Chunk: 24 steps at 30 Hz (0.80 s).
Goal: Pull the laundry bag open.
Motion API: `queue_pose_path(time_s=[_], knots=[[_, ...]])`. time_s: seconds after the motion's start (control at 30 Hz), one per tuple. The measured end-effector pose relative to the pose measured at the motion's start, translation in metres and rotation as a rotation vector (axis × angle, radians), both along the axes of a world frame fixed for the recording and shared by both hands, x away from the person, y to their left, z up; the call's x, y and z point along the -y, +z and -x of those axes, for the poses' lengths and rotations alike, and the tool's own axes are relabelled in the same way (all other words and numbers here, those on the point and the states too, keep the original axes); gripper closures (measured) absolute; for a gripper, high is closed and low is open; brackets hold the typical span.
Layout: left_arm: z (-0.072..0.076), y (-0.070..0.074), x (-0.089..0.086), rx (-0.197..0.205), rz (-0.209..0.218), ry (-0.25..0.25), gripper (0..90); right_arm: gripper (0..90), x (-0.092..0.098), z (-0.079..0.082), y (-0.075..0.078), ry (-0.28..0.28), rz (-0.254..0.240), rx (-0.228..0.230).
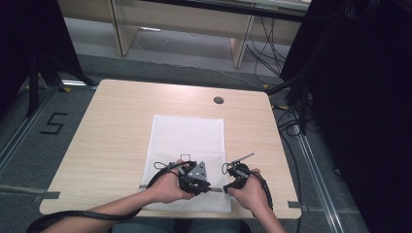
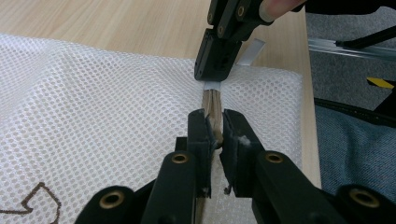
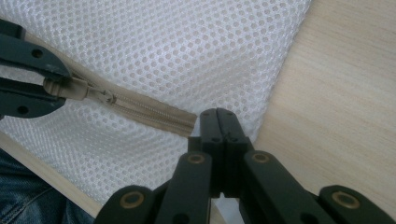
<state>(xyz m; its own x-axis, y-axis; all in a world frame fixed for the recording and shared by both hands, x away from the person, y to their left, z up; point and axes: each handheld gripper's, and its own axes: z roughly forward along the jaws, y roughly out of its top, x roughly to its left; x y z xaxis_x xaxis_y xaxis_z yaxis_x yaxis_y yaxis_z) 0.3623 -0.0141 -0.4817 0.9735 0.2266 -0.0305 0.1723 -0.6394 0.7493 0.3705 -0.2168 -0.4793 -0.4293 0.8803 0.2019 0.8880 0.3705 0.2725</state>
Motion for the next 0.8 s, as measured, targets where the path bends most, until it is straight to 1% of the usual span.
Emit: queue_pose_path(time_s=[0.07,0.1,0.13,0.17,0.2,0.23,0.27,0.37,0.6,0.67,0.8], knots=[[-0.0001,0.0002,-0.0003,0.000,-0.002,-0.001,81.4,90.0,0.0000,0.0000,0.0000,0.001,0.000,0.001],[-0.0012,0.0010,-0.0009,0.014,-0.005,-0.012,81.4,90.0,0.0000,0.0000,0.0001,0.001,0.001,0.000],[-0.0012,0.0010,-0.0009,0.014,-0.005,-0.012,81.4,90.0,-0.0001,0.0000,0.0001,0.000,0.001,0.000],[0.0000,0.0009,-0.0020,0.000,0.003,0.005,81.4,90.0,0.0001,-0.0003,0.0010,0.005,0.007,-0.010],[-0.0001,0.0013,-0.0028,-0.002,-0.001,0.003,81.4,90.0,0.0000,-0.0003,0.0009,0.005,0.007,-0.009],[-0.0012,0.0017,-0.0039,0.013,-0.004,-0.010,81.4,90.0,0.0000,-0.0003,0.0009,0.005,0.007,-0.009],[0.0002,0.0013,-0.0045,-0.001,0.002,0.005,81.4,90.0,0.0000,-0.0002,0.0009,0.004,0.007,-0.009],[0.0005,0.0013,-0.0057,-0.007,0.006,0.009,81.4,90.0,-0.0002,-0.0002,0.0010,0.005,0.008,-0.008],[0.0005,0.0013,-0.0058,-0.006,0.003,0.006,81.4,90.0,0.0000,-0.0002,0.0010,0.004,0.008,-0.009],[0.0005,0.0013,-0.0057,-0.007,0.004,0.006,81.4,90.0,-0.0002,0.0000,0.0000,-0.001,0.001,0.001],[0.0006,0.0016,-0.0061,-0.005,0.000,0.004,81.4,90.0,-0.0002,0.0000,0.0001,0.000,0.002,0.000]])
